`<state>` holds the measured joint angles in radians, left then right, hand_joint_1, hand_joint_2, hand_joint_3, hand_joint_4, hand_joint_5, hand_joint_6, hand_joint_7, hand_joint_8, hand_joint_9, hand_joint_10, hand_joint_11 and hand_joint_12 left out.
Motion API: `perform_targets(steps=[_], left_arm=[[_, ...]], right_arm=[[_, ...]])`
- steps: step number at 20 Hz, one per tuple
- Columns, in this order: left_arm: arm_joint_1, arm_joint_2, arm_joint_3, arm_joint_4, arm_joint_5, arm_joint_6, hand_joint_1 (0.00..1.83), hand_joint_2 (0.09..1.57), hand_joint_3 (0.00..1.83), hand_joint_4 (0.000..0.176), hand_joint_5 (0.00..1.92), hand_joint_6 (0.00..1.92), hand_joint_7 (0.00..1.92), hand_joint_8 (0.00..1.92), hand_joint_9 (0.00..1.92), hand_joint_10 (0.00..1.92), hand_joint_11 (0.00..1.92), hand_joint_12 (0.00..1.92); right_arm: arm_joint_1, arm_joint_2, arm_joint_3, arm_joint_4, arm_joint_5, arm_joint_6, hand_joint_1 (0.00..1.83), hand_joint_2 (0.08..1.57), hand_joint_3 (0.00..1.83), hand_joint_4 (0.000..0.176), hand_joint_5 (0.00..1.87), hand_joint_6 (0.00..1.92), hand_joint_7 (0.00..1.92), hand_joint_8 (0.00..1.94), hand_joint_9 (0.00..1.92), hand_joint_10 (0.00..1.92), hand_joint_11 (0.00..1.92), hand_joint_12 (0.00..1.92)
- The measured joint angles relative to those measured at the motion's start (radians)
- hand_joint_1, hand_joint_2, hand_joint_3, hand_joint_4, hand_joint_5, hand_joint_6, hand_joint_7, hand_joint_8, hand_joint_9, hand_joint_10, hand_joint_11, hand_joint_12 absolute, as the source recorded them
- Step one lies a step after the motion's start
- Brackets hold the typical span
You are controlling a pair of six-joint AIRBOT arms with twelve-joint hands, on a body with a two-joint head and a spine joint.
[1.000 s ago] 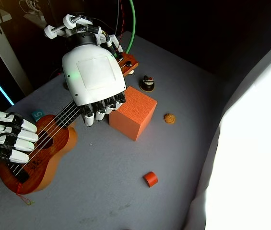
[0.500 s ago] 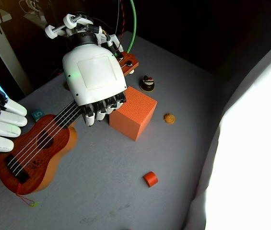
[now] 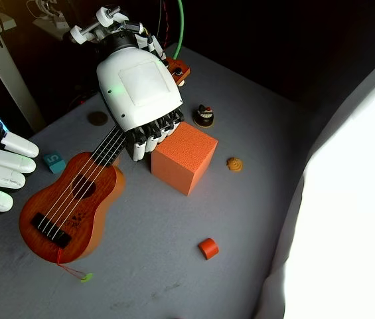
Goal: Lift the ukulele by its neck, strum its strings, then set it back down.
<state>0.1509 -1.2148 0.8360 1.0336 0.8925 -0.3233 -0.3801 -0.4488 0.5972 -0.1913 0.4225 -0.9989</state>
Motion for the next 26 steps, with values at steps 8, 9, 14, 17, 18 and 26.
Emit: perform_targets(steps=[8,9,14,17,18,26], left_arm=[[0.094,-0.002,-0.052,0.110,0.016,-0.144,1.48,1.20,0.00,0.000,1.20,1.92,1.25,1.92,1.36,1.92,1.40,1.92],[0.105,-0.004,-0.053,0.132,0.016,-0.167,1.48,1.20,0.00,0.000,1.21,1.92,1.26,1.92,1.37,1.92,1.39,1.92],[0.156,-0.022,-0.053,0.181,0.043,-0.222,1.48,1.20,0.00,0.000,1.21,1.92,1.24,1.92,1.35,1.92,1.39,1.92],[0.183,-0.041,-0.049,0.199,0.048,-0.246,1.46,1.21,0.00,0.000,1.21,1.92,1.26,1.92,1.36,1.92,1.39,1.92],[0.189,-0.047,-0.045,0.208,0.048,-0.252,1.46,1.21,0.00,0.000,1.21,1.92,1.26,1.92,1.36,1.92,1.39,1.92],[0.248,-0.081,-0.014,0.266,0.045,-0.285,1.49,1.20,0.00,0.000,1.19,1.92,1.25,1.92,1.37,1.92,1.40,1.92]], right_arm=[[-0.016,0.001,-0.012,0.031,-0.016,0.000,0.21,1.39,0.00,0.000,0.00,0.33,0.12,0.00,0.00,0.30,0.00,0.54],[-0.016,0.001,-0.012,0.067,-0.031,0.000,0.22,1.38,0.00,0.000,0.00,0.34,0.12,0.00,0.00,0.31,0.00,0.52],[-0.018,0.003,-0.011,0.093,-0.060,-0.001,0.21,1.39,0.00,0.000,0.00,0.40,0.15,0.01,0.00,0.36,0.00,0.67],[-0.018,0.003,-0.012,0.093,-0.060,-0.004,0.19,1.39,0.00,0.000,0.00,0.38,0.13,0.00,0.00,0.34,0.00,0.68],[-0.018,0.003,-0.012,0.093,-0.060,-0.005,0.19,1.39,0.00,0.000,0.00,0.38,0.13,0.00,0.00,0.34,0.00,0.68],[-0.018,0.003,-0.012,0.093,-0.060,-0.008,0.21,1.38,0.00,0.000,0.00,0.41,0.14,0.00,0.00,0.35,0.00,0.64]])
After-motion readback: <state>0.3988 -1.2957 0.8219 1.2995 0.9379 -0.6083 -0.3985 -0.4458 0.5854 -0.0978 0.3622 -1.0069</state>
